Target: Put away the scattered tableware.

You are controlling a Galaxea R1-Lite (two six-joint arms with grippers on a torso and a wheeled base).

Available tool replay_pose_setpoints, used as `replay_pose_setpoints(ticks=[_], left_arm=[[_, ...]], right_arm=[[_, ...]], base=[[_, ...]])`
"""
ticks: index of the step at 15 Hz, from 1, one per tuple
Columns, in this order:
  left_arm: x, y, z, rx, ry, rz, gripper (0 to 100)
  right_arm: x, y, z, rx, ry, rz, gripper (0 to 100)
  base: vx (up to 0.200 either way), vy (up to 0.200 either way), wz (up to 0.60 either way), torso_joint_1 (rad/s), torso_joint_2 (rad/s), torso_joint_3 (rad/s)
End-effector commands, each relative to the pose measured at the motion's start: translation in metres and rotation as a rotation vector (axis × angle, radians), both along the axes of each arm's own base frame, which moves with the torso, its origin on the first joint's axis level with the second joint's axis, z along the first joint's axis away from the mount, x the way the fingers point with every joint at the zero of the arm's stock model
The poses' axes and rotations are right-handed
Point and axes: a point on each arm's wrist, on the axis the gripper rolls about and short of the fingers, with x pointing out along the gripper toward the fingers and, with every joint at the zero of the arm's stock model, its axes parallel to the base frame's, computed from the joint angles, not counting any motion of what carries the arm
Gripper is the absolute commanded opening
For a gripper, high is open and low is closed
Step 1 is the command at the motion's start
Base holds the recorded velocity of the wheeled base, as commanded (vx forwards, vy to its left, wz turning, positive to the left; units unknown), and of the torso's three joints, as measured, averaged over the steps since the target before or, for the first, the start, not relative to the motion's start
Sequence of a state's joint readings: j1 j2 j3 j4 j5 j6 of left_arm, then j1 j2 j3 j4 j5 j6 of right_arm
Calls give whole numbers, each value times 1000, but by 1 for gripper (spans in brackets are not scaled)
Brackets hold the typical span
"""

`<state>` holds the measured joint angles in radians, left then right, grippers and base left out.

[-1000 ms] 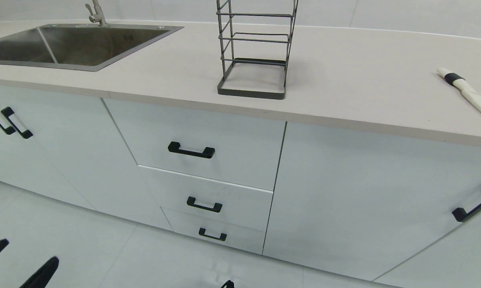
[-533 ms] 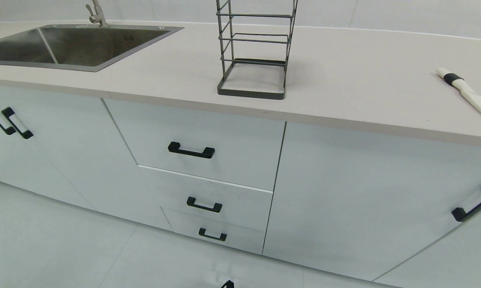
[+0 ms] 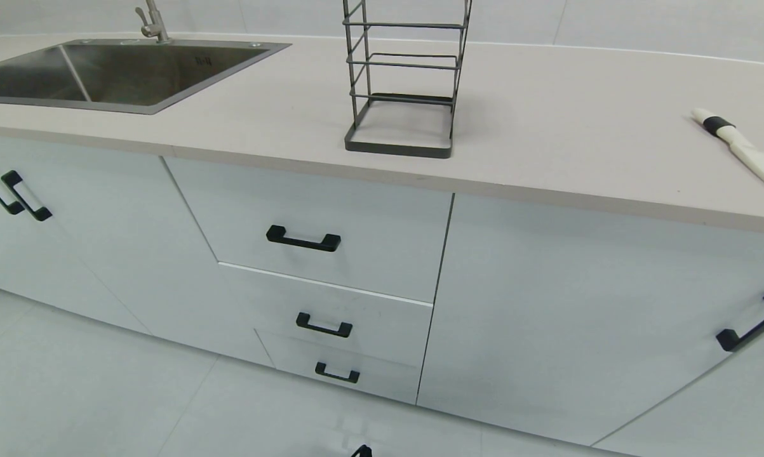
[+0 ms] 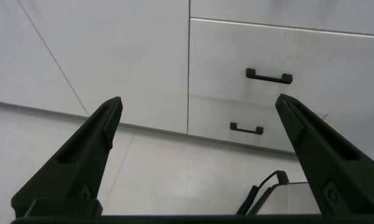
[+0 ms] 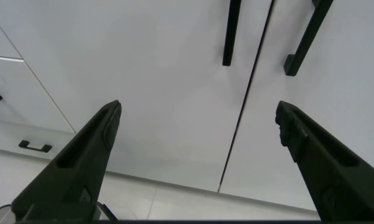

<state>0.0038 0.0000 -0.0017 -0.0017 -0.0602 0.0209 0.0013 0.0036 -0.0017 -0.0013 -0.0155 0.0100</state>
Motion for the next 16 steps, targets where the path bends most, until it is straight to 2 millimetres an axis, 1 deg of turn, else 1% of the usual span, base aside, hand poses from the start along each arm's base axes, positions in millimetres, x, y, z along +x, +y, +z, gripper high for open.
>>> replay_pose_setpoints(ticks=[1, 3, 6, 9, 12, 16], left_arm=[[0, 0, 0, 13, 1, -19, 100], [0, 0, 0, 31, 0, -28, 100], [0, 0, 0, -1, 3, -22, 100], [0, 0, 0, -4, 4, -22, 100], [0, 0, 0, -5, 4, -23, 100], [0, 0, 0, -5, 4, -23, 100]], right_arm=[[0, 0, 0, 1, 1, 0, 100], [0, 0, 0, 1, 1, 0, 100], [0, 0, 0, -1, 1, 0, 100], [0, 0, 0, -1, 1, 0, 100], [0, 0, 0, -1, 1, 2, 100], [0, 0, 0, -1, 1, 2, 100]], base=[[0, 0, -600, 2, -2, 2], [0, 0, -600, 7, 2, 2], [0, 0, 0, 0, 0, 0], [0, 0, -600, 1, 1, 2], [0, 0, 0, 0, 0, 0], [0, -200, 0, 5, 2, 4]])
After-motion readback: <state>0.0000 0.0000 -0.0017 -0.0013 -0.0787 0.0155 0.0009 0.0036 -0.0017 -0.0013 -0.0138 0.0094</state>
